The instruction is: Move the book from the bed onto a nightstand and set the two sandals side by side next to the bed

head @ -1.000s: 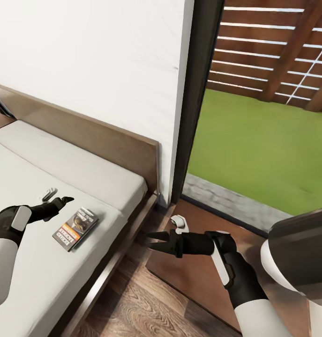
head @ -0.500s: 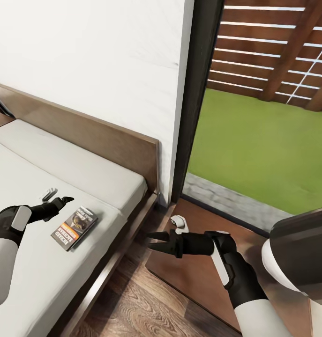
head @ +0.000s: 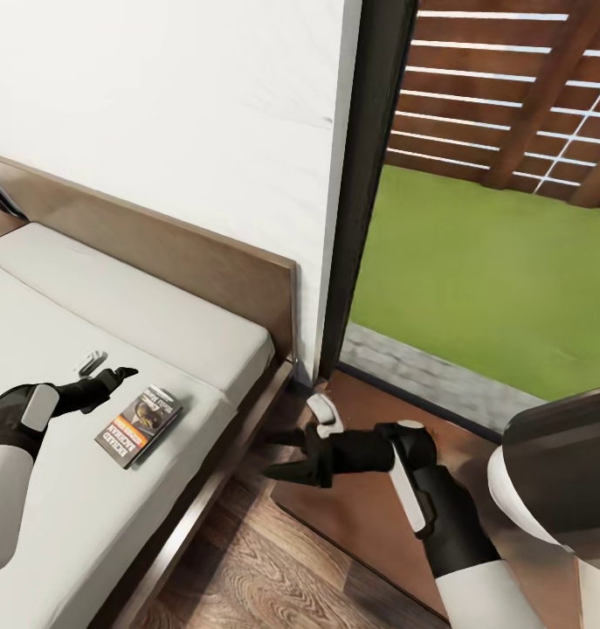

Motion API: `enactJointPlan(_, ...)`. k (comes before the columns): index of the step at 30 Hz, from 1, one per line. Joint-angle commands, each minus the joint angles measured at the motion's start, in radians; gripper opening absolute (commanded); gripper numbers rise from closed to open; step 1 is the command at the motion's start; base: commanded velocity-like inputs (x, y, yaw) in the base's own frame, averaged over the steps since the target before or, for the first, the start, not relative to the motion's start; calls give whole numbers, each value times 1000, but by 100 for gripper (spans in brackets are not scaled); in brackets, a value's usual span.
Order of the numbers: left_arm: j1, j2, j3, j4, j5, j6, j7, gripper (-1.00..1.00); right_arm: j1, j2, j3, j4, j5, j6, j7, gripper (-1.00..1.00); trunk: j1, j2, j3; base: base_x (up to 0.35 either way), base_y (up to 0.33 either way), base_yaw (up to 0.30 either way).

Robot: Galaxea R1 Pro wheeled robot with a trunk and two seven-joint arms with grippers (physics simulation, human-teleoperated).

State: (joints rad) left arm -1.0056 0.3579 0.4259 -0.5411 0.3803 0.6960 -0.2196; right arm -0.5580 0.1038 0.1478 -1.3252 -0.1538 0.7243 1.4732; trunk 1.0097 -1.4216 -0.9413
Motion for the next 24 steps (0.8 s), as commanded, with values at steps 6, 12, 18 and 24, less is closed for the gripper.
enactJointPlan(6, -1, -1, 5, 0, -1, 7, -3, 100, 0, -1, 46, -6, -4, 12, 0, 100, 0, 0, -1, 0, 0, 0)
enactJointPlan(12, -1, -1, 5, 0, -1, 7, -3, 100, 0, -1, 51, -6, -4, 12, -1, 100, 0, 0, -1, 0, 0, 0)
enactJointPlan(18, -1, 0, 5, 0, -1, 7, -3, 100, 0, -1, 52, -6, -4, 12, -1, 100, 8, -14, -7, 0, 0, 0)
enactJointPlan(24, -1, 0, 5, 0, -1, 7, -3, 100, 0, -1, 52, -6, -4, 12, -1, 100, 19, -35, -16, 0, 0, 0)
